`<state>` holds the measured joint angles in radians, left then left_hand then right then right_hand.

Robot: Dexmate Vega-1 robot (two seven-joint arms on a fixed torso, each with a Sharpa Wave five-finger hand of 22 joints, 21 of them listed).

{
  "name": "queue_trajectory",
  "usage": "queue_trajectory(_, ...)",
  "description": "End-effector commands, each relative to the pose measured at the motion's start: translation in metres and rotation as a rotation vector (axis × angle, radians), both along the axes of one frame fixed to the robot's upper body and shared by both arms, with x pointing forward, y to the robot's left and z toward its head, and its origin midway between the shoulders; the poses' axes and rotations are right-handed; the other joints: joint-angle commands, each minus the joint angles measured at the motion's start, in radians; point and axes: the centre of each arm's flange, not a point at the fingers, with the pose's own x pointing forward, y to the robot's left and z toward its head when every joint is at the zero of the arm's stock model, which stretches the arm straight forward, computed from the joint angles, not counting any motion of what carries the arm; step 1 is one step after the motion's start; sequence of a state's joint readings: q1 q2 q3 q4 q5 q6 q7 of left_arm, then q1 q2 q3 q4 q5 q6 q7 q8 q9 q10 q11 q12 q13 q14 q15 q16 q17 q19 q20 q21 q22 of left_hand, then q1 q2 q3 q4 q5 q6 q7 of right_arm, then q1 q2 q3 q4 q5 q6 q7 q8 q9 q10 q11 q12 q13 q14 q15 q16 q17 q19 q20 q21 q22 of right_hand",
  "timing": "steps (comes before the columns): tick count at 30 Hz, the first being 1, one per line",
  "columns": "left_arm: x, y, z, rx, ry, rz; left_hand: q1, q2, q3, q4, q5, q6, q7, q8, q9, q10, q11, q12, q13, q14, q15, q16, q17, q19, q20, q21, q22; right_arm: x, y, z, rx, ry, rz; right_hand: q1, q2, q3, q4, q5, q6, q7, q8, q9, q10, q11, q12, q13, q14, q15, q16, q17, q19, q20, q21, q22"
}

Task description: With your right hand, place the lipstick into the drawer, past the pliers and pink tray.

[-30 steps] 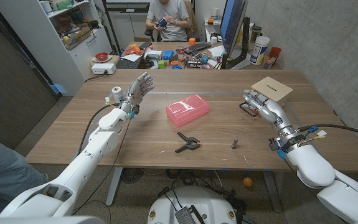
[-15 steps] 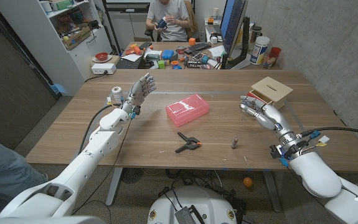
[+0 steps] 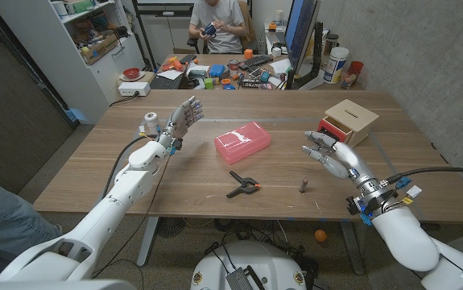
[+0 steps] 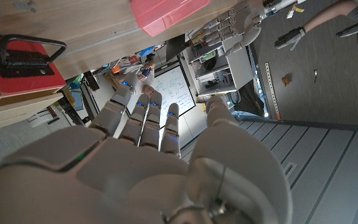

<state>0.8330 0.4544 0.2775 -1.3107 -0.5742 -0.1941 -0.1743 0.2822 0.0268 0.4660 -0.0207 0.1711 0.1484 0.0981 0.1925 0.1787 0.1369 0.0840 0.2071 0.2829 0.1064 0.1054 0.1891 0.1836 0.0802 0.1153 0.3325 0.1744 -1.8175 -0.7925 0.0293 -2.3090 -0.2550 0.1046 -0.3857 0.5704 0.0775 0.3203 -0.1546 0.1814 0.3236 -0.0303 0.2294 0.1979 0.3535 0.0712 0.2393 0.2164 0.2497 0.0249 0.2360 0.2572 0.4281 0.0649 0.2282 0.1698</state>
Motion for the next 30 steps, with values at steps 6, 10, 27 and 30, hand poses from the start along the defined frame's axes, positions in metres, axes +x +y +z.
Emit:
queue_trajectory(6, -0.003, -0.007, -0.003, 0.006, -0.002, -0.012, -0.005, 0.005, 0.004, -0.006, 0.005, 0.014, 0.000, 0.006, 0.005, 0.003, 0.004, 0.005, -0.001, 0.003, 0.003, 0.005, 0.005, 0.001, 0.011, -0.006, 0.004, -0.016, 0.027, -0.001, -0.288, -0.089, -0.184, 0.031, -0.003, 0.012, -0.012, 0.008, 0.002, -0.005, -0.006, 0.005, -0.017, -0.002, -0.014, 0.006, -0.024, -0.010, -0.016, -0.008, -0.030, -0.004, -0.020, 0.004)
queue_trajectory(10, -0.003, -0.009, -0.006, 0.005, 0.001, -0.016, -0.005, 0.006, 0.003, -0.007, 0.005, 0.016, 0.006, 0.007, 0.006, 0.005, 0.008, 0.005, -0.002, 0.004, 0.005, 0.006, 0.004, 0.002, 0.011, -0.008, 0.004, -0.015, 0.028, -0.001, -0.319, -0.113, -0.189, 0.032, -0.004, 0.013, -0.011, 0.008, 0.003, -0.007, -0.007, 0.005, -0.019, -0.005, -0.015, 0.006, -0.023, -0.012, -0.016, -0.009, -0.033, -0.004, -0.022, 0.004)
queue_trajectory(27, -0.008, -0.011, -0.010, 0.032, 0.007, 0.005, -0.007, 0.007, 0.003, -0.012, 0.005, 0.025, 0.020, 0.007, 0.006, 0.004, 0.016, 0.005, -0.009, 0.007, 0.013, 0.006, 0.004, 0.003, 0.009, -0.015, 0.004, -0.009, 0.035, -0.004, -0.503, -0.152, -0.330, 0.042, -0.015, 0.017, -0.012, 0.011, 0.016, -0.021, -0.005, 0.006, -0.019, -0.015, -0.017, 0.005, -0.021, -0.025, -0.021, -0.019, -0.041, -0.006, -0.028, 0.004)
queue_trajectory(30, -0.007, -0.011, -0.009, 0.035, 0.010, 0.005, -0.008, 0.007, 0.003, -0.012, 0.005, 0.025, 0.019, 0.007, 0.006, 0.004, 0.016, 0.005, -0.010, 0.006, 0.014, 0.006, 0.004, 0.002, 0.009, -0.016, 0.004, -0.007, 0.037, -0.007, -0.557, -0.163, -0.368, 0.075, -0.036, 0.024, -0.026, 0.019, 0.022, -0.029, -0.005, 0.006, -0.008, -0.027, -0.015, 0.004, 0.001, -0.036, -0.017, -0.029, -0.024, -0.007, -0.024, 0.003)
